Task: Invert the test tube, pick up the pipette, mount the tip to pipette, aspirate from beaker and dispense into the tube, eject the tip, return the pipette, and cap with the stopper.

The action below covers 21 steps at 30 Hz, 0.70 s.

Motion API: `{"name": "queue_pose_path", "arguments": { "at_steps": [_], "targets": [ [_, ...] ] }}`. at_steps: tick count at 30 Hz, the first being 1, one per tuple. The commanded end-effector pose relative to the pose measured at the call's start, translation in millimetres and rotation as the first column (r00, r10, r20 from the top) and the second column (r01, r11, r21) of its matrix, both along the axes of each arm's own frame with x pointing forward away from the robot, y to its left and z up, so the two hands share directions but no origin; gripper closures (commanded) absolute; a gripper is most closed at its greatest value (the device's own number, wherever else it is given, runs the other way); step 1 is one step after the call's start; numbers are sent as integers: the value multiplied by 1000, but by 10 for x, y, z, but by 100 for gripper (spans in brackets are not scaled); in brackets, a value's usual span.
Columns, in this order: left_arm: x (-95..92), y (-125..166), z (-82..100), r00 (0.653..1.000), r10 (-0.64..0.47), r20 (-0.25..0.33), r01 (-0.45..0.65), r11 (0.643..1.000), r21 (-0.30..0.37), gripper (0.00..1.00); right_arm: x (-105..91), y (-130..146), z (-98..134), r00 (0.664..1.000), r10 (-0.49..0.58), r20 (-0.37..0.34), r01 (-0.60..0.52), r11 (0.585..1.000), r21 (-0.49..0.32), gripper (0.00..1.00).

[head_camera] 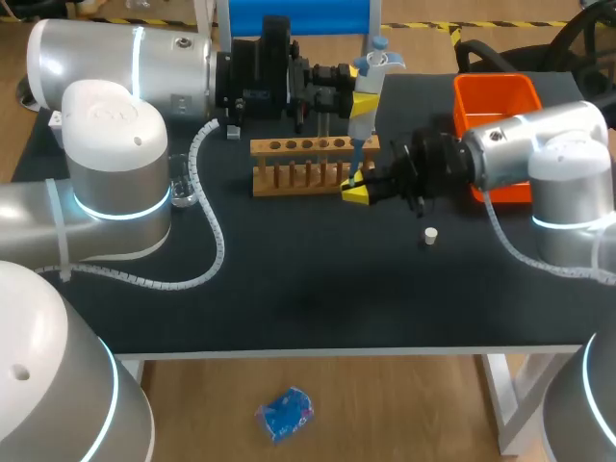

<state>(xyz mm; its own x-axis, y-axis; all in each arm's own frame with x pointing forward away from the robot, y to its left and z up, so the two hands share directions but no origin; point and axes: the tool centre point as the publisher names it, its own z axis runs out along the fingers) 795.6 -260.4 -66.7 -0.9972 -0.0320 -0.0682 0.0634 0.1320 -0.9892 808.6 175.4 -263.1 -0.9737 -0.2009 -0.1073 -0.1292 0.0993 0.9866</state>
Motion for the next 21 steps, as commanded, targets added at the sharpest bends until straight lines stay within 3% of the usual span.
{"name": "queue_pose_path", "arguments": {
  "at_steps": [1, 21],
  "targets": [
    [-5, -3, -12, 1000, 0, 0, 0, 1000, -1, 100, 7, 5, 10, 1000, -6, -4, 6, 1000, 15, 100],
    [-5, -3, -12, 1000, 0, 0, 0, 1000, -1, 100, -1, -4, 72, 999, -33, -32, 36, 995, 89, 100]
  ]
}}
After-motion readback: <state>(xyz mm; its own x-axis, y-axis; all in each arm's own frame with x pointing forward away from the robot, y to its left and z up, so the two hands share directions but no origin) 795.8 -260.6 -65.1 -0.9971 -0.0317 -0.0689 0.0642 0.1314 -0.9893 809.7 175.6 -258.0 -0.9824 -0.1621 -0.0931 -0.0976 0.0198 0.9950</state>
